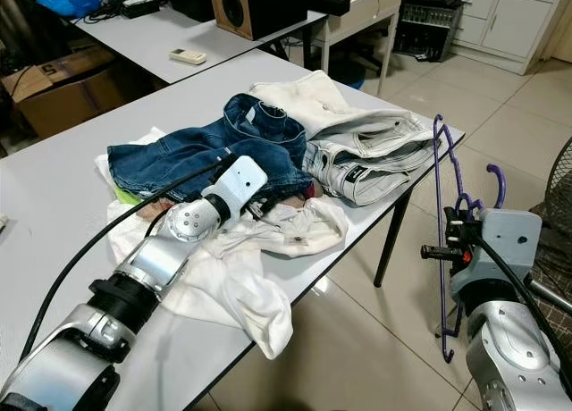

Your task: Hang hanger

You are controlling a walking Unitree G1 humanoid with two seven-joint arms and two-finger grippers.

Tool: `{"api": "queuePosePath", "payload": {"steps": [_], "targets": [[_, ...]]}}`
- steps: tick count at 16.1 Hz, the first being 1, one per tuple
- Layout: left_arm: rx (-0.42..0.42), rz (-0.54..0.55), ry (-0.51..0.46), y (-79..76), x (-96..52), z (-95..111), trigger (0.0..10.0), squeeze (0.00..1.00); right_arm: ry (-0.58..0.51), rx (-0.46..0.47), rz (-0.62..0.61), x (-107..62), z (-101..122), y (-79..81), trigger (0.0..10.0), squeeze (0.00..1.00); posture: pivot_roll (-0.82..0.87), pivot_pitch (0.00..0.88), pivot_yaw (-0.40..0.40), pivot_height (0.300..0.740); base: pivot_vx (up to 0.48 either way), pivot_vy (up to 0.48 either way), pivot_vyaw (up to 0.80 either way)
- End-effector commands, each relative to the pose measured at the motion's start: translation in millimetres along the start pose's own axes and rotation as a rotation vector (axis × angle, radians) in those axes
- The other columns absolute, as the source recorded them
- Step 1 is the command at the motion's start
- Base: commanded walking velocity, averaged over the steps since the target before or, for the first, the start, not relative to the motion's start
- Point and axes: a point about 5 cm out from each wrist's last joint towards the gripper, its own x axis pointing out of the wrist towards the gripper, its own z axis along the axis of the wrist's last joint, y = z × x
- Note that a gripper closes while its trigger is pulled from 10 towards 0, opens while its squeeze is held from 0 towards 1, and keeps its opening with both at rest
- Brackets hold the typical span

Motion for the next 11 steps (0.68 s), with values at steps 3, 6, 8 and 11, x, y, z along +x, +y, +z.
{"api": "queuePosePath", "payload": {"steps": [3, 6, 8, 11], "targets": [[0.041, 0.077, -0.022, 12.0, 1.9, 0, 0.0, 0.00, -0.026, 0.003, 0.007, -3.2, 2, 3.8, 10.0, 0.00, -0.28, 0.024, 0.116, 0.740, 0.000, 0.000, 0.00], [0.001, 0.123, -0.076, 17.3, 0.9, 3, 0.0, 0.00, -0.028, 0.006, 0.005, -3.9, 1, 5.5, 10.0, 0.00, -0.28, 0.019, 0.123, 0.740, 0.000, 0.000, 0.00], [-0.038, 0.141, -0.116, 19.7, 0.4, 6, 0.0, 0.00, -0.030, 0.008, 0.004, -4.4, 0, 6.8, 10.0, 0.00, -0.27, 0.017, 0.123, 0.740, 0.000, 0.000, 0.00], [-0.038, 0.112, -0.169, 16.4, 0.6, 11, 0.0, 0.00, -0.035, 0.008, 0.012, -2.5, 0, 9.9, 10.0, 0.00, -0.26, 0.017, 0.119, 0.740, 0.000, 0.000, 0.00]]}}
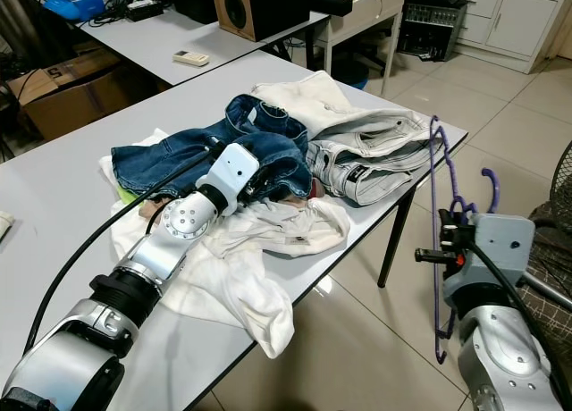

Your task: Hang hanger

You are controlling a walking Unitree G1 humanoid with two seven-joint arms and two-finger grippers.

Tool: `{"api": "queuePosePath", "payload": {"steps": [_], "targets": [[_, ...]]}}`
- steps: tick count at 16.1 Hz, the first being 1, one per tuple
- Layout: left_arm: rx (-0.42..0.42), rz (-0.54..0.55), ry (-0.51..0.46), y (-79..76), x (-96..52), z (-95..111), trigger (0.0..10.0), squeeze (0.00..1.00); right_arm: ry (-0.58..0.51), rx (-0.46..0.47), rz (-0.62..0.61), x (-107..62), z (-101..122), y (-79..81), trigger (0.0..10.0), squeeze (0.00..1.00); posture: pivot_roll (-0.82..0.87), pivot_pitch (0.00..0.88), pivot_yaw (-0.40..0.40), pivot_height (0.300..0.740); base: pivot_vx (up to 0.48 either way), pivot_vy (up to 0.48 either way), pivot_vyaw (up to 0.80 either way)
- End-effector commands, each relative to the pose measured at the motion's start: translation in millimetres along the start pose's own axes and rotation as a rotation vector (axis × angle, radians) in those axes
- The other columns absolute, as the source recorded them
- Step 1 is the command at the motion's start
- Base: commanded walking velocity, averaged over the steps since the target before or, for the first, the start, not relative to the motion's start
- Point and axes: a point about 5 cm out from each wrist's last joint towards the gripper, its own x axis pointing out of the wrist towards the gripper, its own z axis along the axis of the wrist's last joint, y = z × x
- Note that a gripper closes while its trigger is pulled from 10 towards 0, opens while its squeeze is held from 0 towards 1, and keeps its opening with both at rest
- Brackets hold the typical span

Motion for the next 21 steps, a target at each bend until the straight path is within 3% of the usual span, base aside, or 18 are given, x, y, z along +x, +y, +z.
{"api": "queuePosePath", "payload": {"steps": [1, 9, 16, 19, 21], "targets": [[-0.001, 0.012, -0.009, 6.7, 1.1, 2, 0.0, 0.00, -0.027, -0.003, 0.001, 0.2, 4, 2.3, 10.0, 0.00, -0.26, 0.017, 0.119, 0.740, 0.000, 0.000, 0.00], [-0.076, 0.043, -0.114, 15.8, 1.2, 13, 0.0, 0.00, -0.041, -0.016, 0.000, 3.0, 5, 2.4, 10.0, 0.00, -0.26, 0.012, 0.116, 0.740, 0.000, 0.000, 0.00], [-0.230, 0.058, -0.284, 40.4, -2.6, 34, 0.0, 0.00, -0.063, -0.027, -0.008, 10.3, 5, 4.9, 10.0, 0.00, -0.24, 0.000, 0.116, 0.740, 0.000, 0.000, 0.00], [-0.189, -0.023, -0.366, 49.4, -4.5, 48, 0.0, 0.00, -0.069, -0.025, -0.010, 12.0, 5, 5.4, 10.0, 0.00, -0.23, 0.000, 0.119, 0.740, 0.000, 0.000, 0.00], [-0.182, -0.177, -0.361, 39.0, -8.1, 48, 0.0, 0.00, -0.073, -0.022, -0.011, 12.3, 4, 6.3, 10.0, 0.00, -0.23, 0.000, 0.126, 0.740, 0.000, 0.000, 0.00]]}}
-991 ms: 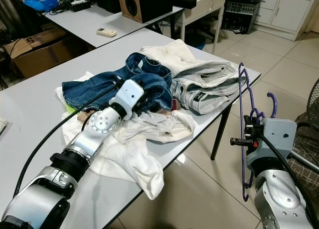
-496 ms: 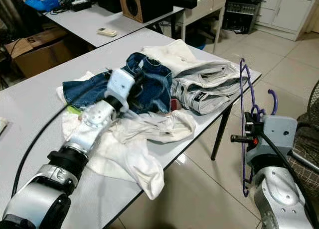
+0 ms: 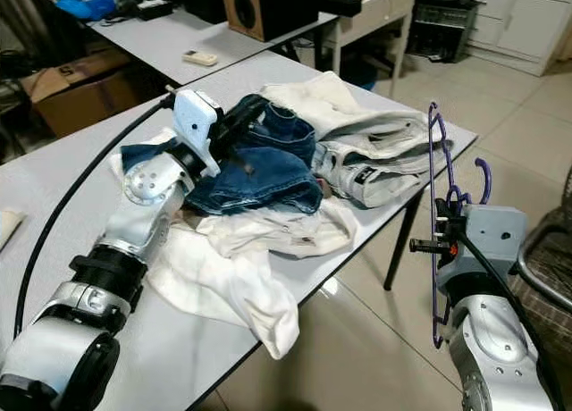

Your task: Hang hanger

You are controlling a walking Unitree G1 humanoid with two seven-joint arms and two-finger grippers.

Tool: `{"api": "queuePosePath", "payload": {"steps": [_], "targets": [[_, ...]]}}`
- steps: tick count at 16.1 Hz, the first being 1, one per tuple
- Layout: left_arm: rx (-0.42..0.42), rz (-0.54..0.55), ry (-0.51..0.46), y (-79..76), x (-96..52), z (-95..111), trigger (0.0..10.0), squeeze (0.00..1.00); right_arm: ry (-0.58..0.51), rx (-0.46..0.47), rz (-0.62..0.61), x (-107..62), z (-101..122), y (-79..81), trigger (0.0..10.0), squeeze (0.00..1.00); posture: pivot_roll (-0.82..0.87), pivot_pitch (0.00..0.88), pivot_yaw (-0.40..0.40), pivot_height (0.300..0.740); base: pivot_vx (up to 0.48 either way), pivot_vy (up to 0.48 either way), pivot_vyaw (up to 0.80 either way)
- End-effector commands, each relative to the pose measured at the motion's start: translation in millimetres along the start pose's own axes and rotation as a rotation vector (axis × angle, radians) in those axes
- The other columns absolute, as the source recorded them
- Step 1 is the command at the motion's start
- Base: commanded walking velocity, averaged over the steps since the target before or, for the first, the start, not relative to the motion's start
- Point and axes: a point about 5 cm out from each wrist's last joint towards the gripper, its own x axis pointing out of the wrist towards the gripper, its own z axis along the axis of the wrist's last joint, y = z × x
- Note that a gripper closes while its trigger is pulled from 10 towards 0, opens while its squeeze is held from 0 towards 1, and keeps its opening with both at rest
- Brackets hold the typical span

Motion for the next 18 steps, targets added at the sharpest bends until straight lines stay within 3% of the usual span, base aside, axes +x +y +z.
{"api": "queuePosePath", "payload": {"steps": [1, 2, 3, 4, 5, 8, 9, 11, 13, 18], "targets": [[-0.018, -0.035, 0.049, -3.9, -4.2, -8, 9.6, 0.00, -0.023, 0.002, 0.004, 0.8, 3, 2.9, 10.0, 0.00, -0.23, 0.000, 0.126, 0.740, 0.000, 0.000, 0.00], [-0.058, -0.076, 0.088, -12.9, -6.1, -16, 10.0, 0.00, -0.020, 0.003, 0.003, -0.6, 2, 3.1, 10.0, 0.00, -0.23, 0.000, 0.130, 0.740, 0.000, 0.000, 0.00], [-0.088, -0.158, 0.130, -28.4, -9.2, -26, 10.0, 0.34, -0.012, 0.001, 0.000, -2.7, 0, 1.9, 10.0, 0.00, -0.23, 0.005, 0.130, 0.740, 0.000, 0.000, 0.00], [-0.084, -0.218, 0.139, -38.3, -10.8, -29, 10.0, 1.00, -0.006, -0.003, -0.003, -3.9, -1, 0.9, 10.0, 0.00, -0.23, 0.006, 0.131, 0.740, 0.000, 0.000, 0.00], [-0.079, -0.248, 0.141, -42.7, -11.7, -29, 10.0, 1.00, -0.003, -0.004, -0.004, -4.4, -2, 0.4, 10.0, 0.00, -0.24, 0.007, 0.131, 0.740, 0.000, 0.000, 0.00], [0.083, -0.315, 0.197, -55.4, -17.7, -39, 10.0, 1.00, 0.039, -0.038, -0.037, -8.6, -9, -8.9, 10.0, 0.00, -0.24, 0.013, 0.131, 0.740, 0.000, 0.000, 0.00], [0.108, -0.307, 0.204, -55.3, -18.5, -40, 10.0, 1.00, 0.049, -0.045, -0.047, -10.1, -11, -11.9, 10.0, 0.00, -0.25, 0.017, 0.128, 0.740, 0.000, 0.000, 0.00], [0.261, -0.246, 0.222, -50.8, -19.0, -42, 10.0, 1.00, 0.104, -0.084, -0.115, -16.6, -22, -29.9, 10.0, 0.00, -0.26, 0.026, 0.119, 0.740, 0.000, 0.000, 0.00], [0.353, -0.208, 0.220, -48.6, -18.0, -43, 10.0, 1.00, 0.115, -0.105, -0.118, -19.2, -24, -33.0, 10.0, 0.00, -0.26, 0.029, 0.113, 0.740, 0.000, 0.000, 0.00], [0.457, -0.239, 0.277, -54.7, -17.7, -56, 10.0, 1.00, 0.115, -0.105, -0.099, -16.7, -24, -29.4, 10.0, 0.00, -0.26, 0.023, 0.105, 0.740, 0.000, 0.000, 0.00]]}}
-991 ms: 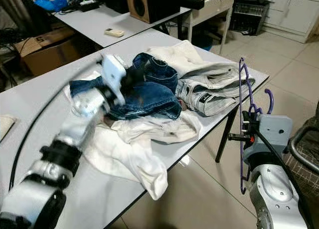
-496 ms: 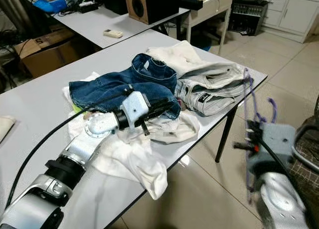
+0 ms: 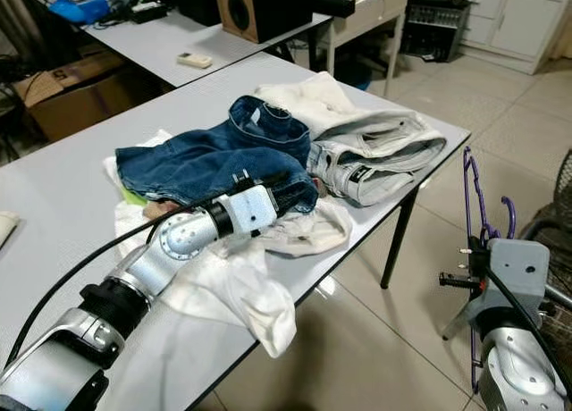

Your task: Hang hanger

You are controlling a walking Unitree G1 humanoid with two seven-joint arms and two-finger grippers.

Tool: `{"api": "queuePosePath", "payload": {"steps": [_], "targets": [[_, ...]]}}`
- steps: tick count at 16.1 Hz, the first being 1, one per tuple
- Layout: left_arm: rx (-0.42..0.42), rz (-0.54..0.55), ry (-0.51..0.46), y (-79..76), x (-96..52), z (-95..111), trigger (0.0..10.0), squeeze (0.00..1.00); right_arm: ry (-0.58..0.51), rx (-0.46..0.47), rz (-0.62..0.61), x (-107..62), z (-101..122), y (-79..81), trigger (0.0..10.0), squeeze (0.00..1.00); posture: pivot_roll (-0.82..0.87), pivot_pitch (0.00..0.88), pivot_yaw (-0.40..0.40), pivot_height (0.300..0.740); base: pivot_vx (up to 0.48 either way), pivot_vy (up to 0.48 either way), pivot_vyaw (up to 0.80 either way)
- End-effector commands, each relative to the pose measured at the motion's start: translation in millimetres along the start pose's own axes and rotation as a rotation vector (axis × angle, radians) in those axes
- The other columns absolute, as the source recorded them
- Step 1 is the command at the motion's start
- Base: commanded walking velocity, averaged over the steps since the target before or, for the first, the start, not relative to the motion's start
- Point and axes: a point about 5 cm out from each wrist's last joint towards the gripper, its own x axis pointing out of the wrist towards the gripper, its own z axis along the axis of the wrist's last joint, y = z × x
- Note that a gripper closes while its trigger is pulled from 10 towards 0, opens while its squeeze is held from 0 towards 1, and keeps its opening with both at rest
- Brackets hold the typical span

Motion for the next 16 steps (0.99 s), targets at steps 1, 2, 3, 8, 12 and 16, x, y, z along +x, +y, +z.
{"api": "queuePosePath", "payload": {"steps": [1, 2, 3, 8, 12, 16], "targets": [[0.048, 0.035, 0.049, 4.8, 1.5, -6, 10.0, 1.00, -0.022, 0.004, 0.021, 2.5, 4, 4.3, 10.0, 0.00, -0.26, 0.023, 0.105, 0.740, 0.000, 0.000, 0.00], [0.063, 0.074, 0.086, 8.6, 3.5, -9, 10.0, 0.75, -0.025, 0.005, 0.026, 3.0, 5, 5.9, 10.0, 0.00, -0.26, 0.023, 0.105, 0.740, 0.000, 0.000, 0.00], [0.081, 0.115, 0.120, 13.1, 5.0, -12, 10.0, 0.41, -0.029, 0.004, 0.032, 3.7, 6, 7.7, 10.0, 0.00, -0.26, 0.022, 0.101, 0.740, 0.000, 0.000, 0.00], [0.081, 0.197, 0.172, 25.0, 6.8, -17, 0.0, 0.00, -0.035, 0.007, 0.045, 2.0, 8, 13.1, 10.0, 0.00, -0.26, 0.023, 0.102, 0.740, 0.000, 0.000, 0.00], [0.081, 0.220, 0.156, 25.7, 7.5, -15, 0.0, 0.00, -0.038, 0.007, 0.042, 0.7, 8, 12.8, 10.0, 0.00, -0.26, 0.026, 0.108, 0.740, 0.000, 0.000, 0.00], [0.067, 0.232, 0.132, 25.4, 4.8, -14, 0.0, 0.00, -0.042, 0.003, 0.060, 2.2, 8, 15.1, 10.0, 0.00, -0.25, 0.027, 0.102, 0.740, 0.000, 0.000, 0.00]]}}
